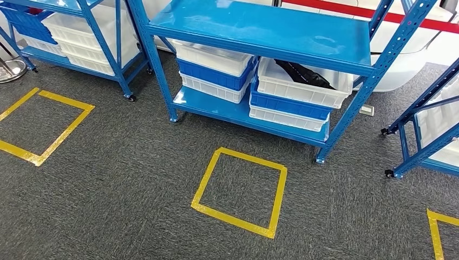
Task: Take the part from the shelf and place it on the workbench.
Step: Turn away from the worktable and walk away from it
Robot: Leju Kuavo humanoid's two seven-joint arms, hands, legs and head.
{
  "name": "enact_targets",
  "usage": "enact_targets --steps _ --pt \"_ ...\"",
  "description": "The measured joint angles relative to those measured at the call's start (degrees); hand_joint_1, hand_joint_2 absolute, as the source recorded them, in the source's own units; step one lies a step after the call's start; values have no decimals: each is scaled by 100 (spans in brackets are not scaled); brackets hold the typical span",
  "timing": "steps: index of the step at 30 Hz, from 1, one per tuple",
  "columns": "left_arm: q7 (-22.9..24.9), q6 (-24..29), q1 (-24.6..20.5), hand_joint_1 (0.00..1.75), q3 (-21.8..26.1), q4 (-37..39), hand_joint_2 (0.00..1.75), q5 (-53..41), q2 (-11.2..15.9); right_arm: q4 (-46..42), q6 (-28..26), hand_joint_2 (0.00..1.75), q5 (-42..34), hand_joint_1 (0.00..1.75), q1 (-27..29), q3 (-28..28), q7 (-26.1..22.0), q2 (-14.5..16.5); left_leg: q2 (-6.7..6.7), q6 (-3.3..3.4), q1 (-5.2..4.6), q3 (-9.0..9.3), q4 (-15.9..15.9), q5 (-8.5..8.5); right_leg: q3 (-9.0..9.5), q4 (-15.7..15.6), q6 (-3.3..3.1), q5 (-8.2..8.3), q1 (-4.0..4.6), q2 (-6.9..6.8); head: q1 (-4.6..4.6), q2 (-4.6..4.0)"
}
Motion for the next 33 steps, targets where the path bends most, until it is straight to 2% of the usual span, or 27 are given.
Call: enact_targets --steps 4,8,33 --pt "21 -54 -14 0 2 0 0 -10 2 0 -18 0 0 0 0 0 0 4 0 -58 5 6 -24 10 -1 1 -42 -5 15 -1 -2 0" --pt "48 -73 -21 0 1 0 0 -22 3 0 -25 0 0 0 0 0 0 7 0 -101 6 10 -26 10 -1 1 -49 -2 23 -1 -1 0" --pt "58 -74 -26 0 1 0 0 -22 21 0 -25 0 0 0 1 0 0 39 1 -102 -24 10 -23 10 -1 1 -58 6 3 -1 0 0"
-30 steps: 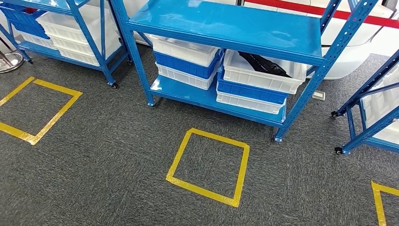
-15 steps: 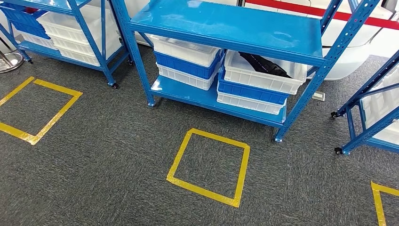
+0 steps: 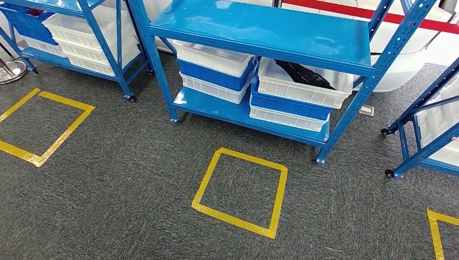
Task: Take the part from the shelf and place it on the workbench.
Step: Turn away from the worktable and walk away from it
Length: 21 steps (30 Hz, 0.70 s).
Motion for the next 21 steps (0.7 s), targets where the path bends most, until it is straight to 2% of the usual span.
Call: enact_targets --steps 16,19,21 --pt "0 0 -1 0 1 0 0 0 0 0 -1 0 1 0 0 0 0 0 0 0 -1 -1 0 -1 0 0 0 0 -1 0 0 0" --pt "30 50 -5 0 -1 0 0 -30 9 0 -11 0 47 0 0 5 9 9 -3 63 -14 -19 34 -35 9 -30 24 14 -62 -1 -2 0" --pt "71 107 -11 0 -1 -1 0 -52 14 1 -21 0 92 0 5 14 21 16 -7 141 -25 -39 -17 -41 27 10 92 87 -61 -2 -5 0"
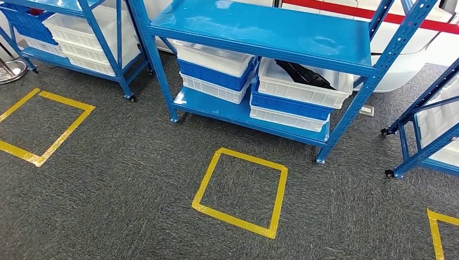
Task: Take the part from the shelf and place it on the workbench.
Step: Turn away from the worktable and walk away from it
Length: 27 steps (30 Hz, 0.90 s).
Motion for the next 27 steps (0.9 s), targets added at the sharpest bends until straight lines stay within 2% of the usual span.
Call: enact_targets --steps 2,3,4,5,6,7,8,9,11,12,13,16,18,19,21,22,23,24,25,27 --pt "31 32 -11 0 0 -1 0 -5 -3 1 -4 0 20 0 7 4 10 -1 -14 81 21 55 -125 35 -17 108 41 5 22 7 3 0" --pt "43 40 -17 0 0 -1 0 -7 -6 1 -5 0 24 0 8 4 13 -4 -19 111 36 101 -168 50 -75 236 17 -76 24 18 10 0" --pt "51 49 -22 0 0 -2 0 -9 -8 1 -7 0 27 0 4 4 16 -6 -24 129 53 132 -197 71 -189 468 -40 -226 18 31 24 0" --pt "58 56 -23 0 0 -2 0 -9 -10 1 -7 0 28 0 2 4 16 -9 -21 131 55 140 -202 75 -353 808 -85 -395 9 45 33 0" --pt "62 61 -24 0 0 -2 0 -9 -10 1 -9 0 28 0 3 4 16 -11 -19 124 58 138 -201 76 -550 1187 -94 -550 -1 54 43 0" --pt "64 65 -21 0 0 -2 0 -9 -11 1 -12 0 28 0 13 4 17 -14 -19 106 62 140 -200 72 -714 1481 -68 -648 -19 59 45 0" --pt "66 66 -17 0 0 -2 0 -9 -14 1 -15 0 28 0 29 4 18 -19 -22 76 74 149 -197 63 -793 1595 -22 -663 -42 59 45 0" --pt "68 66 -11 0 0 -2 0 -9 -19 1 -19 0 29 0 46 4 20 -25 -27 34 95 172 -192 47 -760 1472 55 -574 -75 58 47 0" --pt "69 65 2 0 0 -2 0 -9 -22 3 -26 0 32 0 69 4 21 -24 -29 -82 151 237 -172 -14 -454 737 278 -214 -161 45 56 0" --pt "69 66 1 0 0 -3 0 -9 -17 6 -31 0 33 0 70 4 22 -15 -23 -152 163 266 -146 -52 -325 390 326 -126 -171 35 73 0" --pt "69 67 -5 0 0 -4 0 -9 -10 9 -37 0 34 0 67 5 22 -7 -15 -218 164 279 -113 -97 -233 182 304 -82 -174 29 85 0" --pt "70 69 -23 0 -1 -5 0 -9 -10 13 -49 0 37 0 66 6 23 -8 -4 -353 199 317 -27 -183 -179 162 4 -163 -138 58 53 0" --pt "70 66 -43 0 -2 -4 0 -10 -24 11 -53 0 38 0 69 6 25 -16 -61 -386 250 230 219 -216 -114 179 -112 -218 -102 92 17 0" --pt "70 65 -54 0 -2 -4 0 -11 -30 10 -54 0 39 0 62 6 25 -18 -101 -385 255 64 501 -271 -76 176 -160 -244 -77 105 3 0" --pt "69 63 -56 0 -2 -4 0 -13 -32 10 -55 0 41 0 45 6 25 -14 -166 -356 221 -468 1285 -509 -13 176 -249 -308 -19 134 -14 0" --pt "70 63 -46 0 -2 -4 0 -11 -32 10 -55 0 43 0 40 6 25 -13 -180 -329 191 -737 1604 -628 31 176 -286 -350 16 156 -15 0" --pt "71 63 -34 0 -2 -4 0 -10 -32 10 -55 0 44 0 39 6 26 -11 -189 -286 155 -939 1769 -688 86 176 -315 -396 52 181 -14 0" --pt "72 63 -23 0 -2 -4 0 -8 -32 10 -55 0 45 0 44 7 27 -11 -197 -222 110 -1045 1732 -643 151 174 -333 -448 89 204 -15 0" --pt "73 63 -16 0 -2 -4 0 -7 -32 10 -55 0 45 0 49 7 29 -9 -208 -134 54 -1053 1506 -482 217 172 -345 -499 122 223 -13 0" --pt "75 64 -6 0 -2 -4 0 -7 -19 13 -55 0 46 0 57 11 32 12 -279 99 -97 -924 832 72 320 159 -359 -607 159 256 5 0"
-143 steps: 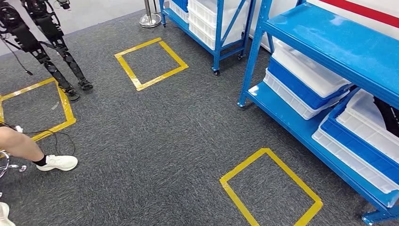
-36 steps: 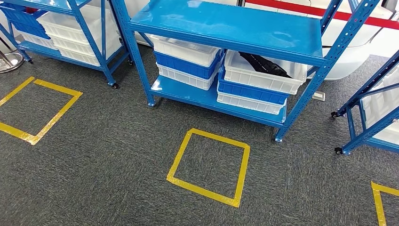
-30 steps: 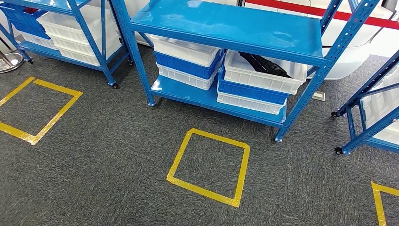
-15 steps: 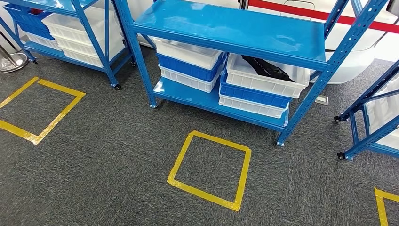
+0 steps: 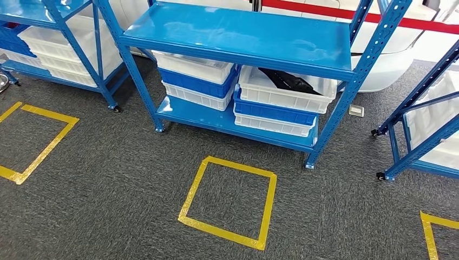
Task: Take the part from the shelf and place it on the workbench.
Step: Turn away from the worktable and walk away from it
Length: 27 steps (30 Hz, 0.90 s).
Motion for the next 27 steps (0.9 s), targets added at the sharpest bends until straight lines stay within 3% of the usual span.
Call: enact_targets --steps 2,5,6,8,10,11,13,14,15,16,17,18,19,20,22,24,26,27 --pt "3 3 0 0 -1 -1 0 0 19 2 0 0 3 0 -14 8 2 30 -72 149 -117 135 -447 342 101 -59 30 -72 0 38 19 0" --pt "6 7 -14 0 -1 -2 0 0 18 -1 1 0 6 0 -24 18 8 35 -75 199 -149 391 -753 351 262 -63 166 16 20 36 3 0" --pt "6 6 -11 0 0 -2 0 0 15 -2 0 0 7 0 -25 19 11 31 -71 217 -134 510 -843 348 216 77 200 42 29 5 6 -1" --pt "7 5 -4 0 0 -2 0 0 9 -3 0 0 8 0 -43 19 15 20 -49 222 -94 695 -948 307 -130 638 197 -40 19 -60 12 -1" --pt "8 4 -6 0 0 -2 0 0 0 -3 0 0 8 0 -58 19 15 14 -36 199 -71 781 -961 221 -600 1259 197 -268 -16 -82 11 0" --pt "8 3 -4 0 0 -2 0 0 -6 -3 0 0 8 0 -59 19 15 9 -34 176 -61 825 -961 173 -776 1435 211 -400 -37 -86 8 0" --pt "9 3 10 0 0 -1 0 0 -19 -3 0 0 8 0 -36 19 17 -7 -39 121 -26 954 -960 65 -952 1416 297 -506 -94 -98 9 0" --pt "9 3 18 0 0 0 0 0 -24 -3 0 0 8 0 -20 19 19 -14 -43 83 1 1041 -958 -4 -957 1195 376 -421 -133 -110 11 0" --pt "10 3 24 0 0 1 0 0 -28 -2 0 0 9 0 -3 19 19 -20 -44 39 28 1127 -954 -81 -918 863 492 -230 -178 -130 15 0" --pt "10 3 28 0 0 1 0 0 -26 3 0 0 11 0 13 19 19 -19 -41 -10 43 1197 -941 -162 -867 508 622 76 -218 -174 30 0" --pt "10 3 31 0 0 1 0 0 -24 8 0 0 13 0 16 20 19 -16 -32 -60 46 1259 -923 -250 -817 215 670 340 -236 -227 45 0" --pt "12 4 28 0 0 1 0 1 -21 12 1 0 15 0 14 20 18 -14 -18 -105 41 1290 -904 -334 -774 52 647 529 -235 -258 38 0" --pt "13 5 23 0 0 1 0 1 -19 15 1 0 16 0 9 21 17 -12 -5 -146 43 1334 -875 -394 -754 -6 554 618 -223 -280 30 0" --pt "14 6 14 0 0 1 0 2 -20 14 1 0 17 0 -3 21 16 -14 7 -177 55 1367 -841 -428 -706 -7 414 586 -206 -266 9 0" --pt "14 7 -8 0 0 1 0 2 -26 10 1 0 21 0 -11 21 15 -24 17 -229 103 1282 -563 -387 -593 -12 233 519 -202 -227 -20 0" --pt "11 7 -21 0 -1 1 0 1 -39 8 1 0 23 0 -26 21 14 -33 17 -279 133 898 59 -411 -463 -24 110 426 -194 -210 -33 0" --pt "10 7 -14 0 -2 1 0 0 -48 8 1 0 25 0 -42 21 13 -35 17 -321 142 398 691 -682 -344 -24 50 312 -179 -187 -40 0" --pt "10 8 -7 0 -2 1 0 0 -48 8 1 0 26 0 -44 21 13 -35 17 -330 143 187 855 -835 -272 -24 47 246 -173 -171 -40 0"
